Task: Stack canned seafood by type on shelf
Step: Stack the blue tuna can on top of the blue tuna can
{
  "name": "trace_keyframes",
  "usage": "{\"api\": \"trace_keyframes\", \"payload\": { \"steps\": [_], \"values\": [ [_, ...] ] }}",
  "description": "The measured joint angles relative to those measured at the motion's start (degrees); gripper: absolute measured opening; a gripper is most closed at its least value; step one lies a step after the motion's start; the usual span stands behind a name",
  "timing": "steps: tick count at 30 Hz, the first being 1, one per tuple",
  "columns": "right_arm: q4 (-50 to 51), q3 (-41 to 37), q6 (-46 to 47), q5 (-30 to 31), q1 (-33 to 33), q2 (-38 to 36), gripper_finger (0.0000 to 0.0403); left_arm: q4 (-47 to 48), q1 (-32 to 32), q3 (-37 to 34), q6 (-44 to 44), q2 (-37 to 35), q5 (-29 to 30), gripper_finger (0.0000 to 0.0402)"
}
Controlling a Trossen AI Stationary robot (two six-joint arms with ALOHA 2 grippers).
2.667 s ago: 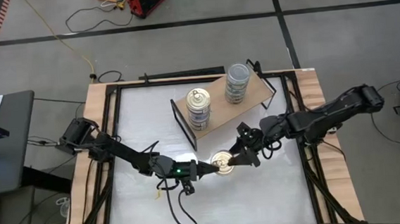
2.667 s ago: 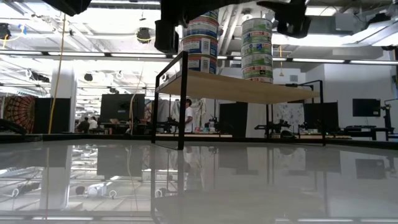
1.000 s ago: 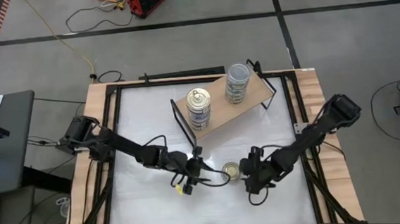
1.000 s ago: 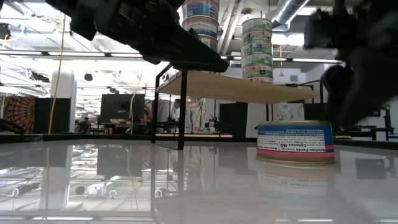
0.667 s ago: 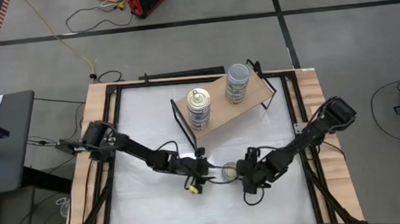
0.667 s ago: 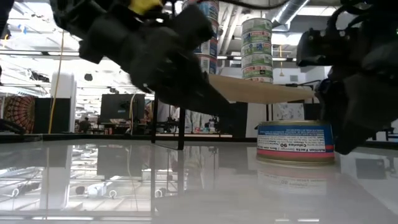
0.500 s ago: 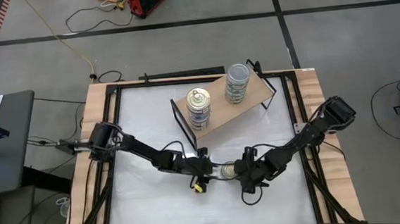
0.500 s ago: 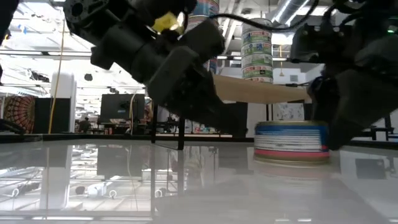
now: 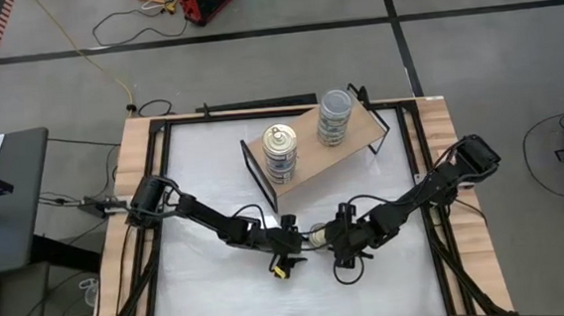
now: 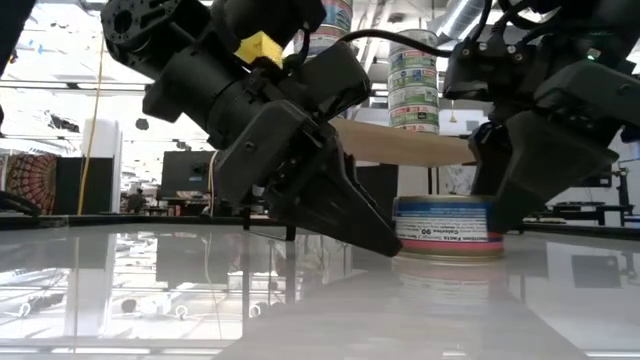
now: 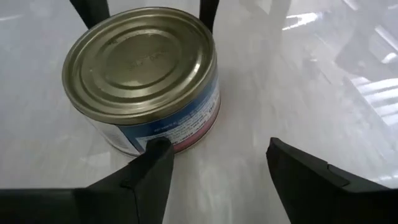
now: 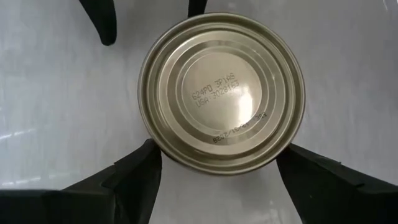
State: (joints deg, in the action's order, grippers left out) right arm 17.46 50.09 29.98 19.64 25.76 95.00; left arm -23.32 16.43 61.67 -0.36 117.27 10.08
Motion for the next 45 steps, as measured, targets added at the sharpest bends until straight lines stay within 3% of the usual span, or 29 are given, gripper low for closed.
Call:
{"api": "trace_keyframes", "payload": {
  "steps": [4, 10, 17, 22, 37, 42, 45],
  "values": [
    [-1.38, 0.0, 0.06, -0.11, -0.21, 0.0, 0.0347, -0.51, -0.02, 0.0, 0.15, -0.02, 0.37, 0.025],
    [-6.12, -0.04, -4.68, -1.44, -0.46, 0.0, 0.0388, -2.99, 0.01, -0.04, 2.78, 0.13, -4.58, 0.025],
    [-7.01, -0.04, -8.19, 0.15, -0.49, -0.02, 0.0374, -2.78, 0.11, -0.01, 8.5, 0.13, -4.13, 0.025],
    [-7.99, -0.01, -8.47, 0.28, -0.51, -0.02, 0.0389, -2.78, 0.11, -0.04, 11.33, 0.13, -3.17, 0.025],
    [-11.65, 0.16, -16.54, 0.48, -0.24, -0.15, 0.039, -1.97, 0.17, -0.04, 11.65, 0.09, -2.53, 0.0249],
    [-13.36, 3.55, -18.87, 1.35, -0.26, -0.27, 0.0391, 1.61, 0.13, 1.26, 10.12, -0.04, -4.49, 0.0249],
    [-14.06, 7.22, -20.18, -0.46, -0.11, -0.34, 0.039, 3.7, -0.33, 3.64, 12.47, -1.74, -0.32, 0.025]
  ]
}}
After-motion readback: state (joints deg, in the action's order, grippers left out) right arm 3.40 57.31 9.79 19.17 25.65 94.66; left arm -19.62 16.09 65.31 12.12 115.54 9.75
